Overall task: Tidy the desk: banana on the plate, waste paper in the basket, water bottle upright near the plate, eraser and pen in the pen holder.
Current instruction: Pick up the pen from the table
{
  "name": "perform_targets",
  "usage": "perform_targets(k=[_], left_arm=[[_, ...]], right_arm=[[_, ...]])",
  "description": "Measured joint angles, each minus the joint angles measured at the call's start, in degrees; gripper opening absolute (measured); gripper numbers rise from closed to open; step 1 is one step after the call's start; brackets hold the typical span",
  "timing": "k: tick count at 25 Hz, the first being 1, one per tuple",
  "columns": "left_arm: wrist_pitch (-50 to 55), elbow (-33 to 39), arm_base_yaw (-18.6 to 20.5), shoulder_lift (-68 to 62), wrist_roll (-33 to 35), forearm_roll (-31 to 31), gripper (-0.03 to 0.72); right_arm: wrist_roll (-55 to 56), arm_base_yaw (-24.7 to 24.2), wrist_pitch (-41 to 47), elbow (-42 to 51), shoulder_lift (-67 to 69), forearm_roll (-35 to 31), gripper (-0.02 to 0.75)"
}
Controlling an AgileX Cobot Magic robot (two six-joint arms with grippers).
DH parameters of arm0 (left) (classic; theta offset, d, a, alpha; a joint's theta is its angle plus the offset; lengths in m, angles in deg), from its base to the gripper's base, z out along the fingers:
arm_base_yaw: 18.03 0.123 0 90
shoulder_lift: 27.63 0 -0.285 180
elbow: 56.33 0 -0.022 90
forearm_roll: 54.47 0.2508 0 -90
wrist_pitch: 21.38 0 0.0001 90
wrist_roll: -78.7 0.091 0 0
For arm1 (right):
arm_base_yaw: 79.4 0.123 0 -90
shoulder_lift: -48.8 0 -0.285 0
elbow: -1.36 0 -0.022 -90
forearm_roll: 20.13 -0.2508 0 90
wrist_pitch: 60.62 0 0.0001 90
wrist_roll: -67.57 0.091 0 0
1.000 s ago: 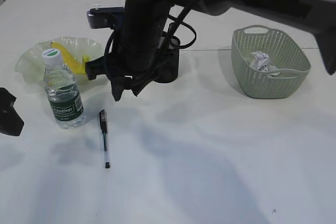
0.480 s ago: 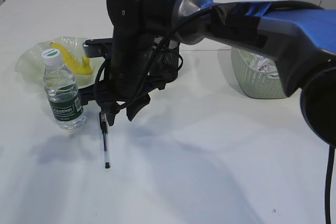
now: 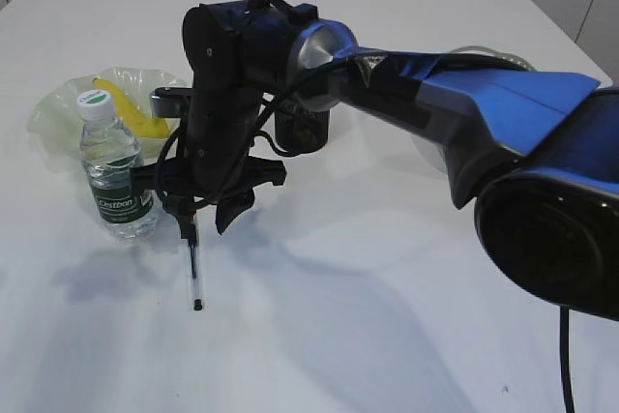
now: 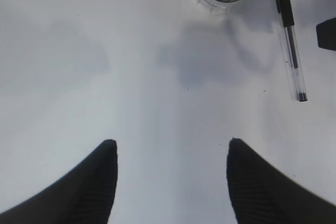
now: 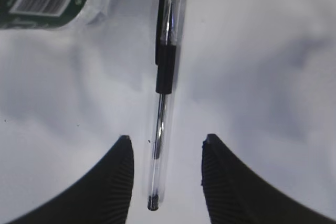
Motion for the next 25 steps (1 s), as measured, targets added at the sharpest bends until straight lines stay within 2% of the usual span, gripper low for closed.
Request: perform_targets(k=[10,16,25], left_arm=[[0.0,0.0,0.0,0.0,0.0,0.0,0.460],[0.0,0.0,0.0,0.0,0.0,0.0,0.460],[0.0,0.0,0.0,0.0,0.0,0.1,0.460]], right_arm=[[4.1,0.0,0.4,-8.6,6.1,-0.1,0.329],[5.1,1.3,0.5,-9.1,6.9,4.0,0.330],[6.1,1.7,0.5,-9.2,9.0,4.1,0.330]])
